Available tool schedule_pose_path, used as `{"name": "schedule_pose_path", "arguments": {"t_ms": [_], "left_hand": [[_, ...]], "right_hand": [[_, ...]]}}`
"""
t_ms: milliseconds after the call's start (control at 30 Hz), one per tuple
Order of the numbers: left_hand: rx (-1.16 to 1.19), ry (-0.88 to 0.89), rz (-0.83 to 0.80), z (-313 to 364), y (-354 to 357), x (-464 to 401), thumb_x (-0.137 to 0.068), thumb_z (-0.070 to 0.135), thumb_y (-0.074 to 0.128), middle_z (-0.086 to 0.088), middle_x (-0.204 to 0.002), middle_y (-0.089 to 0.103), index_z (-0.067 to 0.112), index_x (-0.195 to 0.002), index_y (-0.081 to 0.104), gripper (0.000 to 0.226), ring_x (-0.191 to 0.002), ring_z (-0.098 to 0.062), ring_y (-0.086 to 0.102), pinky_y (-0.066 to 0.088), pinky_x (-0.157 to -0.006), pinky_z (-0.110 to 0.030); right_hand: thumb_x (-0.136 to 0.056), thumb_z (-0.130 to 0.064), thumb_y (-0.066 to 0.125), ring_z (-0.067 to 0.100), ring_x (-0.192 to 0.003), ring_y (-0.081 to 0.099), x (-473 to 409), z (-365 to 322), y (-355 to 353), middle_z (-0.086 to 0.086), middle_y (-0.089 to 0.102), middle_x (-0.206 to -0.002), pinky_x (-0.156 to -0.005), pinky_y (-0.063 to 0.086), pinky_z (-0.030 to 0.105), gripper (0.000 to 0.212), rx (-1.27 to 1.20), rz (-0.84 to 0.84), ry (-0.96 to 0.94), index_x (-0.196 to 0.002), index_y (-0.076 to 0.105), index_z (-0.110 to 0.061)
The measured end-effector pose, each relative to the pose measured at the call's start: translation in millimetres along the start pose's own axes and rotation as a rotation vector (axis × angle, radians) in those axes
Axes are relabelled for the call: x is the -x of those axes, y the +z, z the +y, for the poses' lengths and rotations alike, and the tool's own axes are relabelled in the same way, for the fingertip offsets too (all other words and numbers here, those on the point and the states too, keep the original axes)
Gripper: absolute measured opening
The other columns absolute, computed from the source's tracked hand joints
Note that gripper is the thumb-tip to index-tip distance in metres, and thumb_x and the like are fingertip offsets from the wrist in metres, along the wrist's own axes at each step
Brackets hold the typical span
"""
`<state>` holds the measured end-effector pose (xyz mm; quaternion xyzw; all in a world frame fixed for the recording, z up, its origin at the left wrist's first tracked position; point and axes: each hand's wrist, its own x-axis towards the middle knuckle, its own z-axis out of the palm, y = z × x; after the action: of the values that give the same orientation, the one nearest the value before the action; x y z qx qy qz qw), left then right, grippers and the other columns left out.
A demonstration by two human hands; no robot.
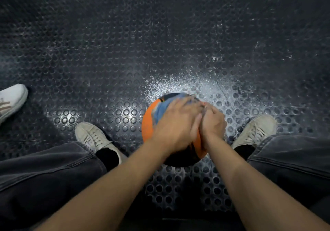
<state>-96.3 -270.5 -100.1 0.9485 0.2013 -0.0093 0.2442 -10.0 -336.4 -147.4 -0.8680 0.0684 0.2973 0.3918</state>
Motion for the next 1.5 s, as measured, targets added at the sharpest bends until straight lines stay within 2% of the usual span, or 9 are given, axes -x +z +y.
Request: {"name": "schedule_pose_path", "arguments": {"t_ms": [100,267,400,533,833,1000,1133,1300,1500], "left_hand": [[-0.007,0.121,0.054,-14.9,1.9,37.6,-0.098,0.033,0.032,0.004,-0.139,0.054,0.021,-0.129,0.058,0.042,-0.138,-0.020,0.036,0.023,-0.116,-0.042],[0.063,-0.438,-0.028,-26.4,-14.8,-50.7,-0.103,0.034,0.029,-0.017,-0.102,0.067,0.014,-0.089,0.061,0.040,-0.099,-0.034,0.060,0.045,-0.088,-0.042],[0.028,-0.002,0.066,-1.7,5.0,-5.9,-0.094,0.029,0.033,-0.008,-0.117,0.065,0.012,-0.111,0.066,0.041,-0.119,-0.025,0.051,0.031,-0.109,-0.040],[0.477,-0.042,0.153,0.2,-4.2,27.1,-0.097,0.020,0.040,0.011,-0.116,0.063,0.017,-0.118,0.063,0.032,-0.114,0.005,0.049,0.031,-0.103,-0.013],[1.757,-0.493,0.492,3.9,-49.9,-6.9,-0.104,0.014,0.036,-0.010,-0.099,0.063,0.013,-0.106,0.042,0.007,-0.082,-0.019,0.063,0.055,-0.076,-0.038],[1.093,-0.357,0.445,-2.4,-39.3,-6.3,-0.103,0.018,0.037,-0.007,-0.112,0.063,0.020,-0.106,0.052,0.016,-0.098,-0.014,0.059,0.049,-0.089,-0.036],[0.487,-0.561,0.366,-31.6,-10.3,13.6,-0.105,0.024,0.031,0.000,-0.131,0.056,0.020,-0.130,0.050,0.032,-0.117,-0.011,0.050,0.034,-0.094,-0.022],[0.488,-0.631,0.287,-39.1,15.5,14.9,-0.103,0.032,0.031,-0.001,-0.124,0.061,0.028,-0.126,0.054,0.033,-0.113,-0.021,0.054,0.042,-0.093,-0.036],[0.511,-0.708,0.263,-41.0,13.2,8.1,-0.100,0.039,0.035,-0.001,-0.121,0.062,0.033,-0.119,0.055,0.028,-0.110,-0.023,0.054,0.042,-0.089,-0.036]], "right_hand": [[-0.103,-0.040,0.039,0.028,-0.116,0.056,3.5,2.0,-4.1,0.004,0.064,-0.130,-0.096,0.040,0.037,0.036,0.017,-0.043,-0.072,-0.126,0.067,-0.033],[-0.104,-0.038,0.036,0.026,-0.109,0.052,14.3,-7.4,-0.5,0.005,0.062,-0.129,-0.099,0.036,0.041,0.037,0.057,-0.022,-0.059,-0.125,0.066,-0.032],[-0.099,-0.034,0.041,0.031,-0.114,0.057,4.9,-0.2,-0.8,0.003,0.065,-0.128,-0.101,0.043,0.044,0.037,0.000,0.004,0.011,-0.123,0.069,-0.032],[-0.101,-0.036,0.042,0.027,-0.110,0.059,1.4,8.6,-6.2,0.002,0.068,-0.125,-0.091,0.044,0.037,0.035,0.002,-0.044,-0.045,-0.122,0.070,-0.033],[-0.094,-0.056,0.048,0.010,-0.101,0.065,38.6,-36.9,-35.8,-0.005,0.068,-0.106,-0.079,0.050,0.016,0.040,-0.375,-0.340,-0.495,-0.125,0.055,-0.031],[-0.094,-0.003,0.060,0.017,-0.087,0.073,17.5,-57.1,-49.9,0.003,0.074,-0.101,-0.075,0.061,0.037,0.030,-0.384,-0.408,-0.398,-0.110,0.068,-0.027],[-0.105,-0.021,0.045,0.024,-0.100,0.066,5.7,-38.0,-52.9,0.009,0.065,-0.120,-0.080,0.059,0.042,0.033,0.270,-0.361,-0.354,-0.136,0.058,-0.024],[-0.095,-0.070,0.031,0.026,-0.151,0.016,39.1,-25.3,-15.1,-0.001,0.012,-0.166,-0.117,0.023,0.060,0.066,0.505,-0.284,-0.636,-0.155,0.015,-0.046],[-0.092,-0.069,0.027,0.023,-0.127,0.051,22.4,-11.3,-13.3,-0.001,0.055,-0.140,-0.105,0.042,0.050,0.061,0.362,-0.187,-0.535,-0.140,0.049,-0.038]]}}
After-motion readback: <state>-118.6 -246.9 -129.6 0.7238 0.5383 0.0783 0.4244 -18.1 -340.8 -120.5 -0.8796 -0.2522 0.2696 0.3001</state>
